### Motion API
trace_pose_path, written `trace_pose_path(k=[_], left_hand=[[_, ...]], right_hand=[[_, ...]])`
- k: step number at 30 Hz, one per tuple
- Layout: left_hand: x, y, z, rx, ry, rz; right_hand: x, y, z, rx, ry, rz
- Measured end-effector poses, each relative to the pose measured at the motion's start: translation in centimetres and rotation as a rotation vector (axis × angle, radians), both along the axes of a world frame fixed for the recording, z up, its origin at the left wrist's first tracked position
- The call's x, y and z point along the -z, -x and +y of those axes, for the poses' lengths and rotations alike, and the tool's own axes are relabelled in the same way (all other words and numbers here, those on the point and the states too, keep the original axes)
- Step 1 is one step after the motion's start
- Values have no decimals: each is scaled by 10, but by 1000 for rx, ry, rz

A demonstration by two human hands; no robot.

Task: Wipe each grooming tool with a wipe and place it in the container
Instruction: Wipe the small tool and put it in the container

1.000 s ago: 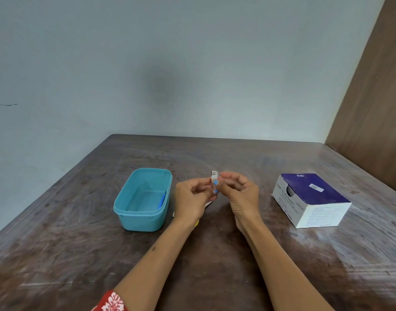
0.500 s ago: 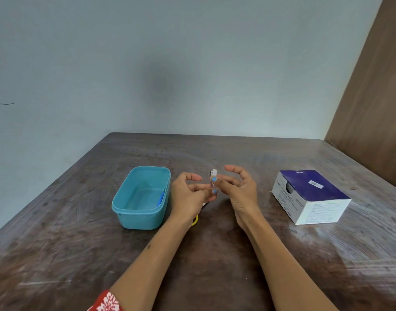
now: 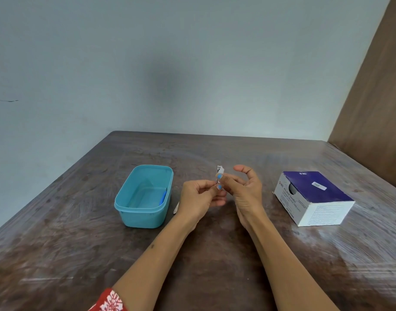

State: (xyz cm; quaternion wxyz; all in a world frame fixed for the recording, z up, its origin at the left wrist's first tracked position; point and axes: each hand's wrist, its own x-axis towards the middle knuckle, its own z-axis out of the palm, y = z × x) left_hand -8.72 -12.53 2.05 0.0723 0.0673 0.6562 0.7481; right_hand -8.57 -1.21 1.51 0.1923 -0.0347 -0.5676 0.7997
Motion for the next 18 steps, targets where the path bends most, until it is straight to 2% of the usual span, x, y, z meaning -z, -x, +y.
trace_pose_path(k=[7, 13, 18], left_hand=[[2, 4, -2, -14, 39, 10], [2, 4, -3, -3, 61, 34], [0, 3, -4, -3, 62, 49]], right_hand=[[4, -1, 0, -84, -118, -65], [4, 1, 3, -111, -65, -74], [2, -1, 3, -141, -99, -93]])
